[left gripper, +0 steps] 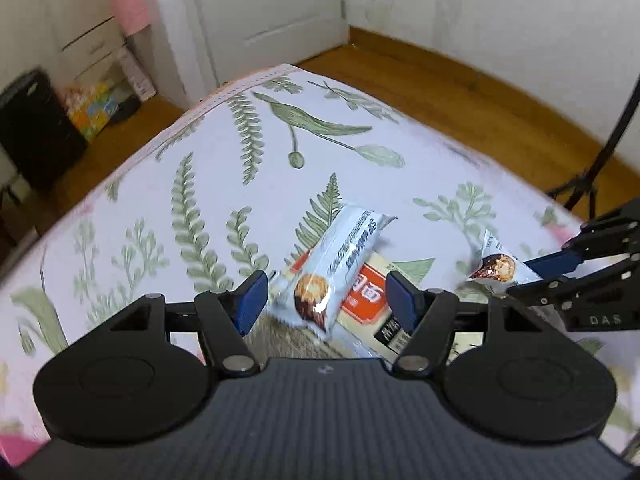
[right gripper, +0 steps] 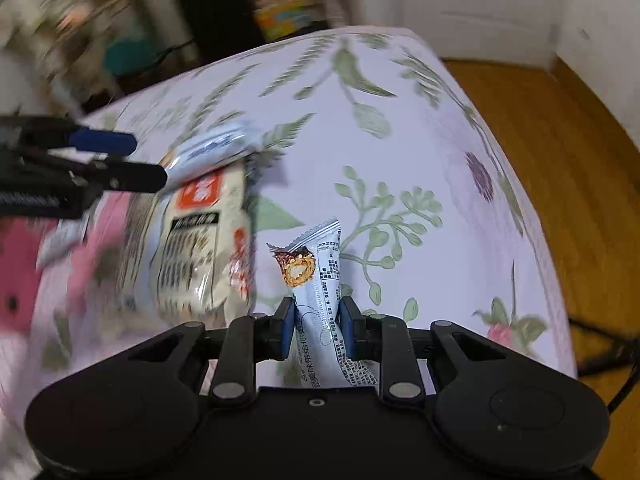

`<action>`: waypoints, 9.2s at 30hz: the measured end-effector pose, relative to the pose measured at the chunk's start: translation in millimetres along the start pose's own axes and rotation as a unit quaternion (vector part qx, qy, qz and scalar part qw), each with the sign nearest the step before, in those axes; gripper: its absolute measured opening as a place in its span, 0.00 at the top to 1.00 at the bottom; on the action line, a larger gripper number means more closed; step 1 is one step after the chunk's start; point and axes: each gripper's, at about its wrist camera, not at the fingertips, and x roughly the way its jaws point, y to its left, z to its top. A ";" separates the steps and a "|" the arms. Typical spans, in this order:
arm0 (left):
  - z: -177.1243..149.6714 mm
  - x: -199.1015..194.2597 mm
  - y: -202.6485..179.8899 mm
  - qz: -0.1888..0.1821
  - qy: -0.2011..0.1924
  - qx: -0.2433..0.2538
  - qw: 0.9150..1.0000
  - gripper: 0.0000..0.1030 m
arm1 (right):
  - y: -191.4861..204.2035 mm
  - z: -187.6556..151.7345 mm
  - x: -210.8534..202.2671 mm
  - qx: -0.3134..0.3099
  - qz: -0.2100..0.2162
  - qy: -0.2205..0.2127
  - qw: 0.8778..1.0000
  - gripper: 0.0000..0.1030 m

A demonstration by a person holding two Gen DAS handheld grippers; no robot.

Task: Organize snacks
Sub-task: 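Carry both white wafer bars over the pink box, one in each tool, then lower both wafer bars into the pink box and open both tools, then close the right tool on the black packet while the left tool grips a white wafer bar, then carry the black packet and the wafer bar over the pink box, then lower the black packet and wafer bar into the box and open both tools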

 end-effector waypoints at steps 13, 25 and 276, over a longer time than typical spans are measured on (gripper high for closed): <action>8.9 25.5 8.9 -0.016 0.064 -0.055 0.996 0.72 | 7.3 1.5 4.6 0.046 -0.005 -0.027 0.999 0.73; -32.9 -41.4 4.6 -0.043 0.088 -0.131 0.987 0.72 | 23.9 -25.8 -38.0 0.019 -0.015 -0.009 1.000 0.73; -274.0 -305.8 205.9 0.149 0.044 -0.345 0.926 0.41 | 383.1 55.4 -47.1 -0.260 0.163 0.061 0.950 0.43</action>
